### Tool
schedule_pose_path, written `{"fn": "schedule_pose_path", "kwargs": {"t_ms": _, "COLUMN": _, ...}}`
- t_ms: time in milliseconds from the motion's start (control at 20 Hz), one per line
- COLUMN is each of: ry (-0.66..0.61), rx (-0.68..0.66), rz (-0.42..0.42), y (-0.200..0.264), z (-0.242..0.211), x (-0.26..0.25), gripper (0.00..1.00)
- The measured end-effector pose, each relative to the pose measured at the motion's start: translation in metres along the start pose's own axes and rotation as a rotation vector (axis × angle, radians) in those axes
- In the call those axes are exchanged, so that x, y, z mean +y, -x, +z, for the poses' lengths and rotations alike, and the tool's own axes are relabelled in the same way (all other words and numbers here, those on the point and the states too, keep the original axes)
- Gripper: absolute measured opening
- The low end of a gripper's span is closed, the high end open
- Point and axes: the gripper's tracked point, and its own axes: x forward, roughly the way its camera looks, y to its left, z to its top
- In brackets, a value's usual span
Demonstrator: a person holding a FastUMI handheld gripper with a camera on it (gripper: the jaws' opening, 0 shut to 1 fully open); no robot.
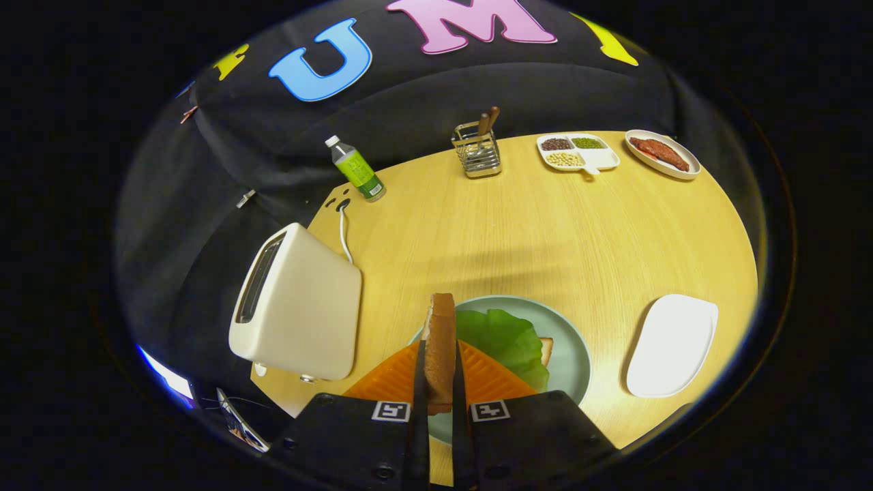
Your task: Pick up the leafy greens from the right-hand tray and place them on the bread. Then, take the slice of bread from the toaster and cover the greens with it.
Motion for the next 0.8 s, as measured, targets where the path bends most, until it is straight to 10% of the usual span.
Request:
{"fn": "schedule_pose_path", "kwargs": {"t_ms": 400, "ry": 0.024, "rx": -0.02, "rz": -0.183, "y": 0.009, "z": -0.011, "x": -0.044, "gripper": 0.54}}
{"fn": "schedule_pose_path", "kwargs": {"t_ms": 550, "ry": 0.054, "rx": -0.059, "rz": -0.219, "y": 0.034, "z": -0.004, "x": -0.058, "gripper": 0.96}}
{"fn": "schedule_pose_path", "kwargs": {"t_ms": 800, "ry": 0.059, "rx": -0.211, "rz": -0.289, "y": 0.088, "z": 0.038, "x": -0.087, "gripper": 0.99}}
